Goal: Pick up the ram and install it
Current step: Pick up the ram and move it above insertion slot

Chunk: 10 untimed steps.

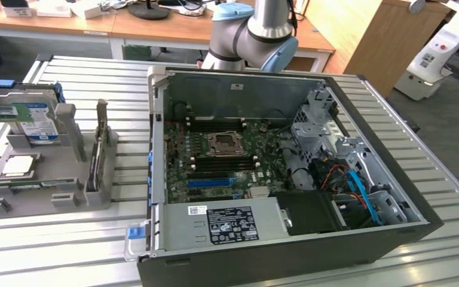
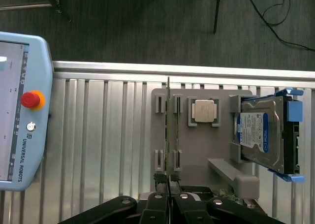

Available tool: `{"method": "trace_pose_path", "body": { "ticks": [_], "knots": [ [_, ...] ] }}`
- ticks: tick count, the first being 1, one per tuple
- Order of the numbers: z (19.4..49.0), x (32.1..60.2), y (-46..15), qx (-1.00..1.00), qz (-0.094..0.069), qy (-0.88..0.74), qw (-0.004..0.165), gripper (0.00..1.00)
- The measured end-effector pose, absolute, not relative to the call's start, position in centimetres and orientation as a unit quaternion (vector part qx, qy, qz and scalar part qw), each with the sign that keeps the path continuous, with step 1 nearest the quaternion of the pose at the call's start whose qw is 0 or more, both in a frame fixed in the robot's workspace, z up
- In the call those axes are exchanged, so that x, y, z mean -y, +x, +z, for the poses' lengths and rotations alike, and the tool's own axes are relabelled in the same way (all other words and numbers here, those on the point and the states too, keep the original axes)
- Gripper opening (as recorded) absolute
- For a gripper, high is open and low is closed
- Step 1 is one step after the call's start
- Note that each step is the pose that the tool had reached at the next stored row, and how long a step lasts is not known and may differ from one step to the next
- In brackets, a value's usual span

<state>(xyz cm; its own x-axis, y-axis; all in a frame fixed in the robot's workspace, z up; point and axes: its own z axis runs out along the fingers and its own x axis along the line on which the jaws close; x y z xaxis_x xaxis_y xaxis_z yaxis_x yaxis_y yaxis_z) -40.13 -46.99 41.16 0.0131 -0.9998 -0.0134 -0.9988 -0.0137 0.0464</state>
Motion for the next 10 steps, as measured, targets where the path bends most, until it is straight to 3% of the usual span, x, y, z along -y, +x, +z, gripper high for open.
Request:
{"method": "trace_pose_path", "body": {
  "ticks": [10],
  "knots": [
    [41.1,47.0,-39.0,0.702,-0.021,0.712,0.012,0.12]
  ]
}}
